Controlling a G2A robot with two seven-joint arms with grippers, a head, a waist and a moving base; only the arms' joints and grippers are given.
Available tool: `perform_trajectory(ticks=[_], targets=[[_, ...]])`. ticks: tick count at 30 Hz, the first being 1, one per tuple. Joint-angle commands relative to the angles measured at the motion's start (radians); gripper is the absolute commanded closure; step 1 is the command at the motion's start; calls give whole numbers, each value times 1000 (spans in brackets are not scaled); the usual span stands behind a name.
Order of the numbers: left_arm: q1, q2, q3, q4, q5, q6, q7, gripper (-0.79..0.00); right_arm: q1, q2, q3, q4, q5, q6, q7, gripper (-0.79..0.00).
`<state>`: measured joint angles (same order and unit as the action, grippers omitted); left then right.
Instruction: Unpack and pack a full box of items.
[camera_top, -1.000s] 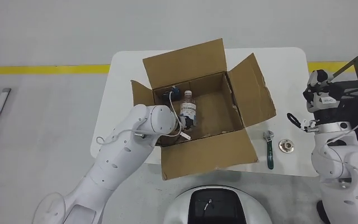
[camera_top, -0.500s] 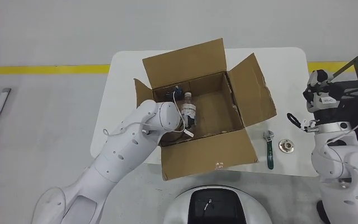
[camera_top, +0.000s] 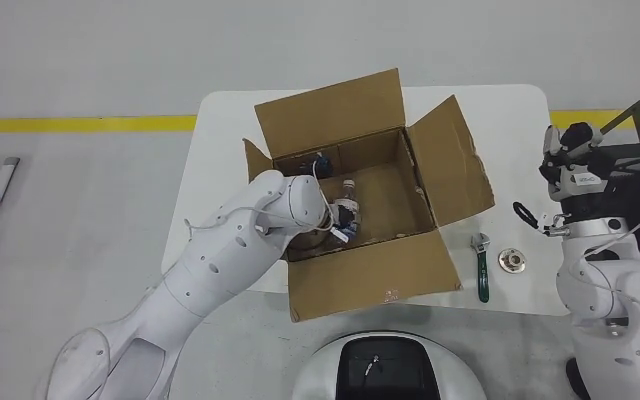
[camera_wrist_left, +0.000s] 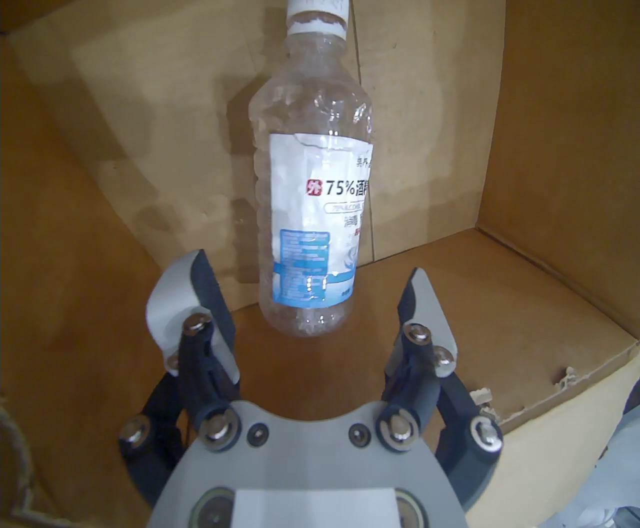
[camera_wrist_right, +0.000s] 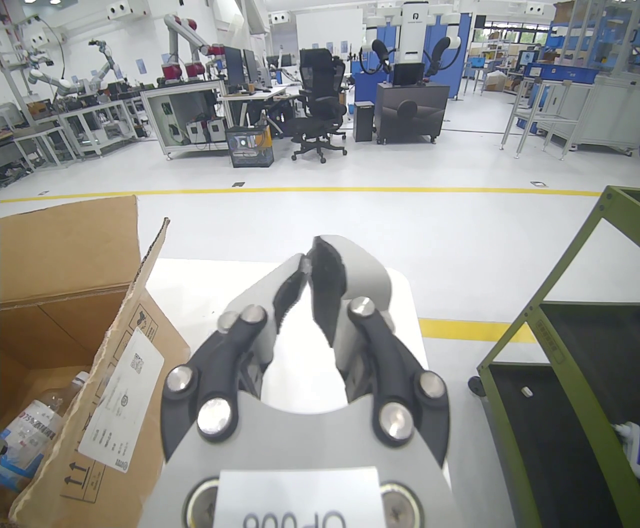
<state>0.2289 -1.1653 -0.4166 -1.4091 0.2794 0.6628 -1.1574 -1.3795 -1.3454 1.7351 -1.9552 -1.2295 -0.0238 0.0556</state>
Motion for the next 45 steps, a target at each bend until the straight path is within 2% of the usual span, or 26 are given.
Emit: perform_trajectory(ticks=[1, 7, 11, 13, 17, 21, 25, 26, 27, 28, 30, 31, 45], targets=[[-9, 5, 8, -18, 4, 0, 0, -785, -1, 0, 0, -2, 2, -4, -1, -785], [-6, 31, -40, -135, 22, -37, 6, -785, 28, 6, 15, -20, 93, -45, 106, -785], [42, 64, -123, -239, 20, -128, 51, -785, 64, 14, 20, -32, 205, -97, 315, -785], [69, 84, -163, -289, 45, -166, 55, -785, 86, 17, 13, -18, 317, -124, 436, -785], [124, 122, -253, -413, 80, -222, 52, -785, 133, 19, 8, 1, 514, -63, 603, -785], [182, 152, -331, -532, 106, -283, 39, -785, 156, 18, -11, 9, 656, 8, 679, -785], [228, 171, -384, -597, 135, -332, 22, -785, 162, 21, -34, 18, 712, 34, 711, -785], [236, 175, -392, -604, 144, -340, 16, -785, 163, 22, -41, 20, 723, 37, 719, -600], [244, 177, -399, -609, 142, -343, 4, -785, 163, 23, -47, 21, 726, 35, 721, -320], [247, 179, -405, -613, 140, -348, -8, -785, 162, 23, -52, 24, 732, 39, 717, -252], [247, 179, -405, -613, 140, -348, -8, -785, 159, 26, -62, 26, 711, 45, 709, -43], [247, 179, -405, -613, 140, -348, -8, -785, 156, 26, -69, 29, 704, 50, 702, 0], [247, 179, -405, -613, 140, -348, -8, -785, 114, 33, -61, 6, 773, 159, 617, 0]])
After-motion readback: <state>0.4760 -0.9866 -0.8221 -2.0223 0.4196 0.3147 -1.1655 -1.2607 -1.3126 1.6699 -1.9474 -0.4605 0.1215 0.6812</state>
